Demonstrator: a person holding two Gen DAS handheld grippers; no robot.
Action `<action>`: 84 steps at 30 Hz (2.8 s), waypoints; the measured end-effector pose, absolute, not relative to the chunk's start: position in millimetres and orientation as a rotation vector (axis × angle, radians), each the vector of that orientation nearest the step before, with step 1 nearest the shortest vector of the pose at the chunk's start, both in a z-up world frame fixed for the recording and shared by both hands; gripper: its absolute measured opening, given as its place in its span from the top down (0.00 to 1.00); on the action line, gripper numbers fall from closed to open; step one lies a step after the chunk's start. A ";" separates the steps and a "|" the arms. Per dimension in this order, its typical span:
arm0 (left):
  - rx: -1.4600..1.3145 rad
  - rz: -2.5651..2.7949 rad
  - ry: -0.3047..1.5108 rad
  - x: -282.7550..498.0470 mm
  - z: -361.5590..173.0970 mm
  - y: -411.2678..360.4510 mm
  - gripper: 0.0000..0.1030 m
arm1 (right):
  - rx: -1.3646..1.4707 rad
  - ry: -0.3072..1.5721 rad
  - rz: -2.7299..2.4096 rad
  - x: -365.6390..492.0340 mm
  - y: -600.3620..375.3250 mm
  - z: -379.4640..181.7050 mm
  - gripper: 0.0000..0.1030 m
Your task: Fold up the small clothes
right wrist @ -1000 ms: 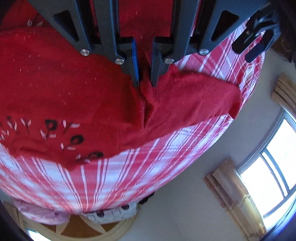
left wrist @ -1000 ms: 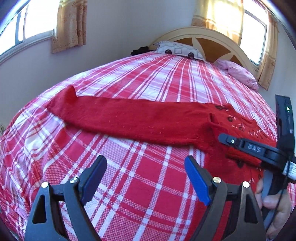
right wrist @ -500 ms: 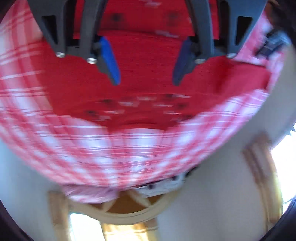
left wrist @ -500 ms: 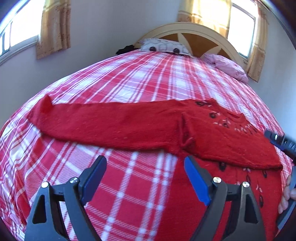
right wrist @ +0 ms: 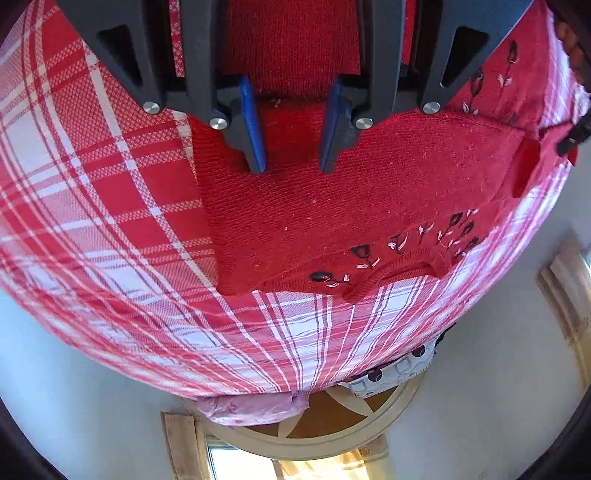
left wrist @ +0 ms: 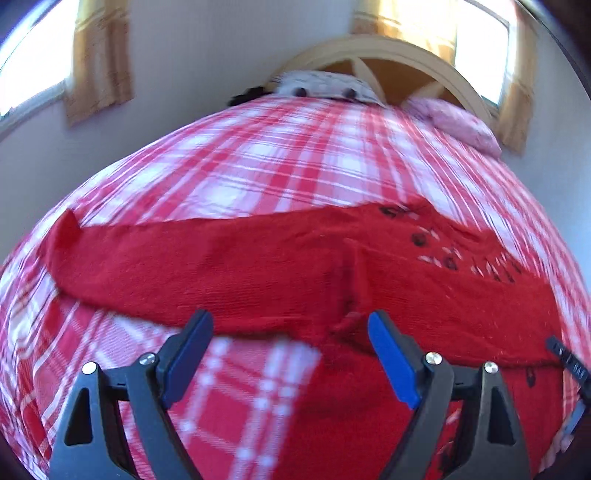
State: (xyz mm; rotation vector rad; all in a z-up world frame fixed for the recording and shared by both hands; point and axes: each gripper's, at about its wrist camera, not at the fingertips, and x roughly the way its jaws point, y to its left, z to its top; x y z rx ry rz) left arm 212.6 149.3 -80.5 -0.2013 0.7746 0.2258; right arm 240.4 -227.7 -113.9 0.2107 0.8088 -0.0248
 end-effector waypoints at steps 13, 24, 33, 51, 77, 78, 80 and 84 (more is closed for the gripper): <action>-0.395 0.779 0.679 164.2 -72.2 377.7 0.07 | 0.255 0.795 -0.002 242.4 -235.3 -118.4 0.68; -0.590 0.676 0.743 213.9 -110.3 409.5 0.25 | 0.191 0.805 -0.009 244.3 -225.6 -118.8 0.59; -0.491 0.644 0.737 226.3 -105.8 394.3 0.89 | 0.181 0.807 -0.014 244.6 -222.7 -119.0 0.59; -0.021 0.034 0.493 249.0 -3.6 51.6 0.90 | 0.183 0.803 -0.012 244.2 -223.8 -118.7 0.59; -0.151 0.018 0.770 158.8 -79.1 83.5 0.12 | 0.591 0.802 0.263 225.2 -224.2 -96.4 0.33; -0.159 0.021 0.778 162.1 -80.7 85.4 0.12 | 0.626 0.811 0.305 226.0 -218.1 -95.6 0.29; -0.169 0.017 0.793 158.9 -83.0 89.1 0.12 | 0.645 0.838 0.356 232.6 -203.7 -95.1 0.29; -0.135 0.012 0.765 151.7 -76.5 85.0 0.12 | 0.703 0.902 0.372 252.4 -181.2 -101.4 0.29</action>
